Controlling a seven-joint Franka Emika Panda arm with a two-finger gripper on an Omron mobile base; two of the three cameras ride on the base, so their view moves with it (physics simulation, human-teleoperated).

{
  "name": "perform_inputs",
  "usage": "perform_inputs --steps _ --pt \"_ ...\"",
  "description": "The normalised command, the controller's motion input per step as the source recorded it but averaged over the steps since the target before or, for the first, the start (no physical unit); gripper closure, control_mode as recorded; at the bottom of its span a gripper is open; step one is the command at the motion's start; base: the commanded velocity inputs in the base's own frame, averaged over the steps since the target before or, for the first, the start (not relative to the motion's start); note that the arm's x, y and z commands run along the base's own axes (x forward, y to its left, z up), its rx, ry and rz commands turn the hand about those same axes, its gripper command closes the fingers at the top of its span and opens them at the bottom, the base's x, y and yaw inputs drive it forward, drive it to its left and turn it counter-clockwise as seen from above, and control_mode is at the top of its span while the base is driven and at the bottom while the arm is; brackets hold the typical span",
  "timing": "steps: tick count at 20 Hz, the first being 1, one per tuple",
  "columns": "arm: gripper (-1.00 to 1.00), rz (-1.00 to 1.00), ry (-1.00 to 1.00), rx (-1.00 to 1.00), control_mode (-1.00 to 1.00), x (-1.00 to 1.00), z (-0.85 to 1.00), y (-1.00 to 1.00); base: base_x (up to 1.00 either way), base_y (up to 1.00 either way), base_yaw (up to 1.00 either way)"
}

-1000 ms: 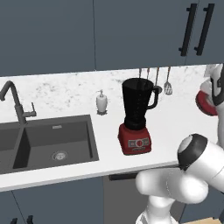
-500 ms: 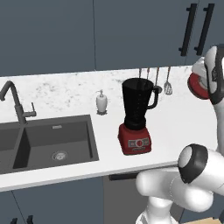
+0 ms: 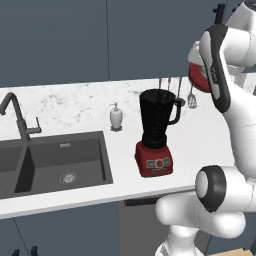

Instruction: Close the lid blender by securely placing the lid on top.

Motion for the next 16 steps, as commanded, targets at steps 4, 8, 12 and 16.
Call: perform_inputs --steps 4,8,12,16 --pt "1.00 0.09 0.22 -0.20 -1.00 0.38 0.86 1.00 0.00 0.00 0.00" --pt "1.00 0.15 0.33 -0.15 -1.00 0.33 0.27 1.00 0.00 0.00 0.00" --pt "1.00 0.13 0.05 -0.06 -1.00 0.00 -0.16 0.73 0.00 0.00 0.00" --pt "1.00 0.10 0.04 0.00 -1.00 0.00 -0.42 0.22 0.00 0.00 0.00"
